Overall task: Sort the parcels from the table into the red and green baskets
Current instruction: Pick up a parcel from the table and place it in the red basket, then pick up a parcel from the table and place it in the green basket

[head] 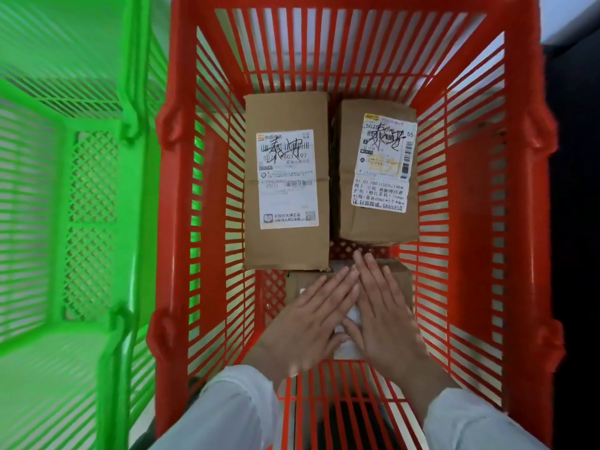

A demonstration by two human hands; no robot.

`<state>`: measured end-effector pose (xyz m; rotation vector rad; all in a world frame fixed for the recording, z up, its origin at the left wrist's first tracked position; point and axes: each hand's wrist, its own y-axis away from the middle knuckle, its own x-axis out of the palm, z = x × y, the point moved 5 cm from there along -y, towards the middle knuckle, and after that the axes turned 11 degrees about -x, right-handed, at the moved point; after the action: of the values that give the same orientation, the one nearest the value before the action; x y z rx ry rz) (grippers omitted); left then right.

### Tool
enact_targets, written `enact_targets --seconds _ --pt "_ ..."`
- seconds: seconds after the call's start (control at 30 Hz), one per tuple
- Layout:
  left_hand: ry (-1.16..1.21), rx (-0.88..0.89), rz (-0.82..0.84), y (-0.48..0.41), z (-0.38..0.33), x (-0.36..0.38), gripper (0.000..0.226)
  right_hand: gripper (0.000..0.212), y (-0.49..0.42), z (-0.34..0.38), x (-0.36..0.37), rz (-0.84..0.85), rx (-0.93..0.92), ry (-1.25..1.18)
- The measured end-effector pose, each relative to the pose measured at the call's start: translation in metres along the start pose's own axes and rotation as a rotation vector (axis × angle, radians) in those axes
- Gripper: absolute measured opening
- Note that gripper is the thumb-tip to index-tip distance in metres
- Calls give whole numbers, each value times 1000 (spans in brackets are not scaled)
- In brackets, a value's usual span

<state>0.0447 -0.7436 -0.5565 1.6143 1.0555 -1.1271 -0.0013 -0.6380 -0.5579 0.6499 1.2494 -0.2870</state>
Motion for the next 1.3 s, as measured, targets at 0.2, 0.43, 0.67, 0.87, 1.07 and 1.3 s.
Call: enact_targets --seconds 0.2,0.43,0.67,0.87,1.07,1.3 --pt "2 -52 45 -3 2 4 77 64 -3 -2 3 -21 7 -33" --pt "-15 -190 348 -2 1 -47 65 62 5 2 -30 98 23 -234" --pt "124 -479 522 54 -14 -218 54 59 68 45 -217 19 355 -640" --pt "641 -976 334 117 -58 -391 34 32 164 95 -394 -121 518 -891" --pt "1087 -1081 176 142 -129 -508 30 25 242 116 -487 -234 739 -1111" --pt "1177 -1029 328 155 -209 -523 17 14 340 125 -534 -495 1064 -1329"
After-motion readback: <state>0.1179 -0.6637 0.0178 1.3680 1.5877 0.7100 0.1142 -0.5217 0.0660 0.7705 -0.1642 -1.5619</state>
